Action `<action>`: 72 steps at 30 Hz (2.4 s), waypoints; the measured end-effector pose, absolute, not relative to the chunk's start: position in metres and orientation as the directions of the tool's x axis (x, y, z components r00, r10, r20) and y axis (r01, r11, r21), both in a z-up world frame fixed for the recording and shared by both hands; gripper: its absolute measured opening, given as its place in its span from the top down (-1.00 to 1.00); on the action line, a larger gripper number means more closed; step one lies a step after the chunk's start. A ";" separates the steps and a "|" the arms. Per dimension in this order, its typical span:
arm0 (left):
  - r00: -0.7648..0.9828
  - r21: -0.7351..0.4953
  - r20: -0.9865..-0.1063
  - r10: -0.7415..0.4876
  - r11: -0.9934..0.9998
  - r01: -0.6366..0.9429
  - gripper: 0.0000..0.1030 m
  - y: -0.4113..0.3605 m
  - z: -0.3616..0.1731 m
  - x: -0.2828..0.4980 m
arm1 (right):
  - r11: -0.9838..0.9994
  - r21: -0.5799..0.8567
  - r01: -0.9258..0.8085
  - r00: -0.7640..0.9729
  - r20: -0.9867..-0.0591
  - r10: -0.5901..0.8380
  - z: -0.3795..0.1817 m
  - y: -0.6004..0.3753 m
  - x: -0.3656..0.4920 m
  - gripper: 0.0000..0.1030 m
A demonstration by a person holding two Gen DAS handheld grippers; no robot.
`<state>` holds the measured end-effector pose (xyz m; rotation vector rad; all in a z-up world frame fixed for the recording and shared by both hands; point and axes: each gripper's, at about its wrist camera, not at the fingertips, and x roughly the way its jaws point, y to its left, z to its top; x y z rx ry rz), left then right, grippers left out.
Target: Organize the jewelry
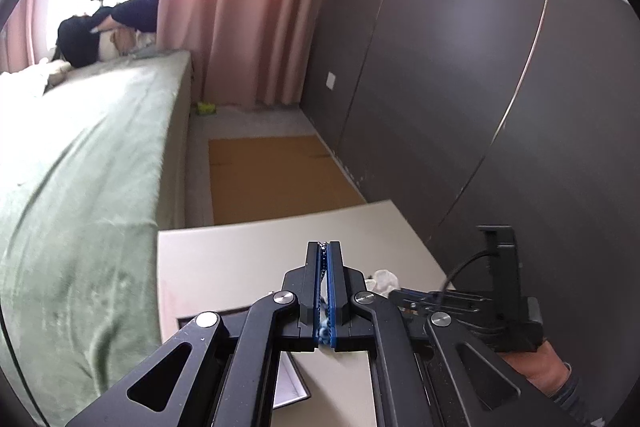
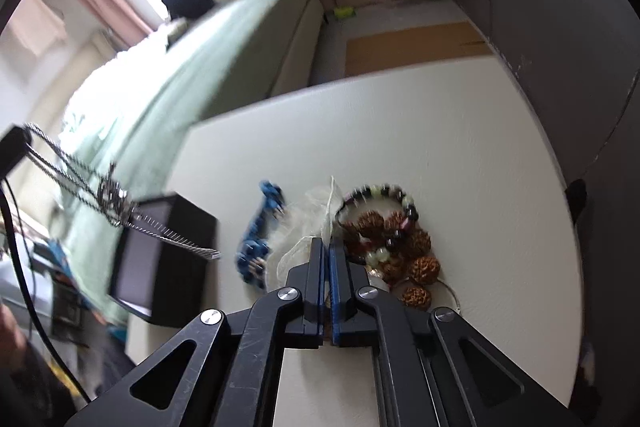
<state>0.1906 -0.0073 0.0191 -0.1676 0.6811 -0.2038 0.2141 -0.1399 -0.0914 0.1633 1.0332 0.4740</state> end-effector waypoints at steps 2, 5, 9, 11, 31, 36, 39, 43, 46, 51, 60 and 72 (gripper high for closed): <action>0.775 -0.215 -0.587 -0.235 0.968 0.132 0.97 -0.002 0.031 0.185 | 0.879 0.362 -0.310 0.439 -0.766 0.470 -0.079 -0.140 0.211 0.93; 0.794 -0.214 -0.563 -0.229 0.969 0.127 0.97 0.007 0.046 0.178 | 0.866 0.371 -0.334 0.470 -0.731 0.495 -0.054 -0.138 0.203 0.93; 0.809 -0.209 -0.546 -0.217 0.971 0.120 0.97 0.017 0.057 0.170 | 0.845 0.387 -0.370 0.497 -0.685 0.532 -0.023 -0.129 0.191 0.93; 0.815 -0.209 -0.539 -0.213 0.971 0.115 0.97 0.022 0.058 0.166 | 0.835 0.387 -0.391 0.503 -0.670 0.546 -0.012 -0.123 0.185 0.93; 0.756 -0.219 -0.646 -0.105 0.974 -0.052 -0.58 0.084 0.007 0.152 | 0.753 0.433 -0.496 0.399 -0.656 0.640 -0.007 -0.041 0.164 0.93; 0.752 -0.234 -0.651 -0.103 0.970 -0.070 -0.58 0.089 0.007 0.147 | 0.699 0.470 -0.539 0.304 -0.666 0.681 -0.015 -0.014 0.163 0.85; 0.746 -0.235 -0.655 -0.120 0.971 -0.050 -0.58 0.078 0.004 0.149 | 0.752 0.438 -0.493 0.334 -0.703 0.628 -0.021 -0.023 0.165 0.02; 0.726 -0.245 -0.667 -0.168 0.969 -0.001 -0.58 0.054 -0.005 0.157 | 0.779 0.470 -0.415 0.394 -0.679 0.620 -0.022 -0.072 0.160 -0.04; 0.706 -0.247 -0.678 -0.204 0.968 0.044 -0.58 0.030 -0.012 0.165 | 0.818 0.470 -0.332 0.440 -0.690 0.575 -0.025 -0.108 0.158 -0.04; 0.653 -0.243 -0.715 -0.250 0.965 0.103 -0.58 -0.008 -0.027 0.183 | 0.851 0.480 -0.214 0.490 -0.701 0.518 -0.036 -0.162 0.150 -0.04; 0.545 -0.242 -0.783 -0.300 0.954 0.177 -0.30 -0.063 -0.055 0.217 | 0.838 0.535 -0.105 0.505 -0.697 0.509 -0.061 -0.213 0.148 -0.04; 0.429 -0.179 -0.863 -0.269 0.955 0.238 0.02 -0.124 -0.107 0.256 | 0.813 0.582 -0.033 0.506 -0.692 0.516 -0.091 -0.260 0.153 -0.04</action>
